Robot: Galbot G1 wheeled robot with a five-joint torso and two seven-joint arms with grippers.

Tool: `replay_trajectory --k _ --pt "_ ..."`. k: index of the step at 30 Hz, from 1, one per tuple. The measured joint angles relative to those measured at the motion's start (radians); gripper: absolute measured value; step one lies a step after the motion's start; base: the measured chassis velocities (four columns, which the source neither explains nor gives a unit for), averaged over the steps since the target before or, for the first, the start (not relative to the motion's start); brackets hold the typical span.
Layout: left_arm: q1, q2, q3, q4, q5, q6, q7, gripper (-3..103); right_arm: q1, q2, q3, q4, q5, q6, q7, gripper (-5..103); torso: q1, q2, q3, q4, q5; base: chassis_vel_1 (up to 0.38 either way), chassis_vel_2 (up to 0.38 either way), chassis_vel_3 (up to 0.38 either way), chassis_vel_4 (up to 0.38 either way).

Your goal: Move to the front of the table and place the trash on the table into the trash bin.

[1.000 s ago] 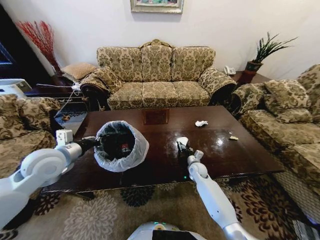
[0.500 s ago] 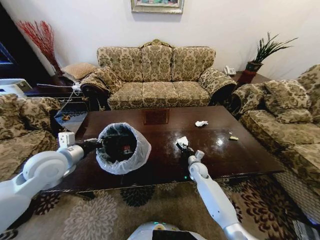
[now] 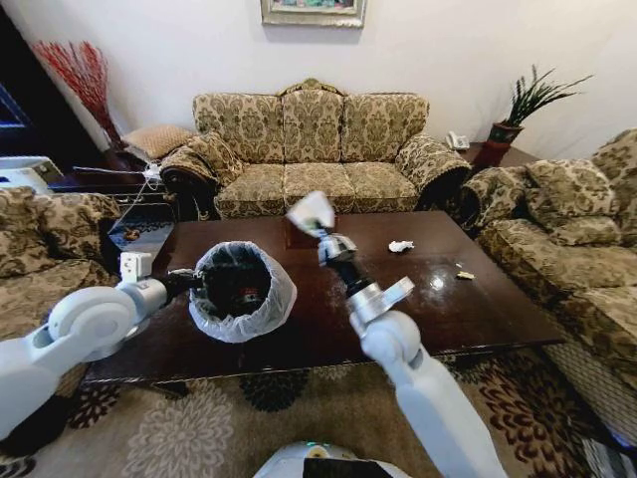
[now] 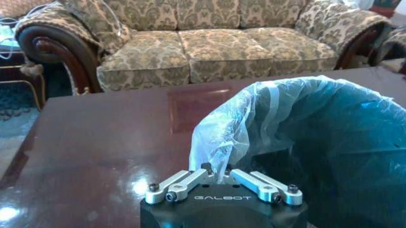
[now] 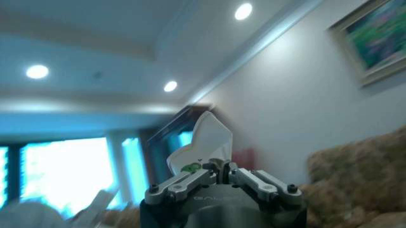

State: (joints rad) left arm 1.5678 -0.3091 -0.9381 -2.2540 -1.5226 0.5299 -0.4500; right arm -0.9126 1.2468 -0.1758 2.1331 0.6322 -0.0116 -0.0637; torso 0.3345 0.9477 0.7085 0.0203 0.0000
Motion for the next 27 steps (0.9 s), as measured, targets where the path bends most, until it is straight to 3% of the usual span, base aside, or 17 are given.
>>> replay_trajectory --k 6,8,11,14,16,19,20,23,25,27 --pt "0.008 -0.008 -0.007 -0.054 -0.031 0.009 -0.008 0 0.043 0.036 -0.101 -0.081 -0.095 0.016 -0.001 0 0.0 0.0 0.0 0.0001 0.0 0.0 0.0 0.0 0.0" --pt "0.004 -0.01 -0.01 -0.056 -0.036 0.009 -0.011 0 0.051 0.044 -0.111 -0.093 -0.114 0.007 0.001 10 0.0 0.0 0.0 0.0001 0.0 0.0 0.0 0.0 0.0" --pt "0.004 -0.014 -0.012 -0.056 -0.037 0.01 -0.011 0 0.051 0.041 -0.111 -0.094 -0.118 -0.001 0.006 15 0.0 0.0 0.0 0.0001 0.0 0.0 0.0 0.0 0.0" --pt "0.005 -0.022 -0.013 -0.052 -0.037 0.012 -0.011 0 0.038 0.03 -0.101 -0.093 -0.122 -0.003 0.007 32 0.0 0.0 0.0 0.0 0.0 0.0 0.0 0.0 0.0" --pt "0.008 -0.022 -0.013 -0.05 -0.037 0.012 -0.011 0 0.034 0.027 -0.097 -0.089 -0.118 -0.003 0.008 32 0.0 0.0 0.0 0.0 0.0 0.0 0.0 0.0 0.0" --pt "0.012 -0.022 -0.013 -0.044 -0.036 0.012 -0.01 0 0.02 0.016 -0.079 -0.077 -0.104 0.001 0.009 47 0.0 0.0 0.0 0.0001 0.0 0.0 0.0 0.0 0.0" --pt "0.012 -0.022 -0.013 -0.044 -0.036 0.012 -0.01 0 0.02 0.016 -0.079 -0.077 -0.104 0.001 0.009 47 0.0 0.0 0.0 0.0001 0.0 0.0 0.0 0.0 0.0" --pt "0.008 -0.017 -0.016 -0.037 -0.038 0.012 -0.01 0 -0.013 0.012 -0.034 -0.048 -0.086 0.022 0.014 64 0.0 0.0 0.0 0.0001 0.0 0.0 0.0 0.0 0.0" --pt "0.008 -0.017 -0.018 -0.034 -0.038 0.012 -0.01 0 -0.024 0.012 -0.019 -0.04 -0.078 0.028 0.02 64 0.0 0.0 0.0 0.0 0.0 0.0 0.0 0.0 0.0" --pt "0.008 -0.025 -0.028 -0.025 -0.038 0.012 -0.011 0 -0.076 0.003 0.071 -0.037 -0.032 0.072 0.05 75 0.0 0.0 0.0 0.0001 0.0006 0.0 0.0 0.0 0.0"
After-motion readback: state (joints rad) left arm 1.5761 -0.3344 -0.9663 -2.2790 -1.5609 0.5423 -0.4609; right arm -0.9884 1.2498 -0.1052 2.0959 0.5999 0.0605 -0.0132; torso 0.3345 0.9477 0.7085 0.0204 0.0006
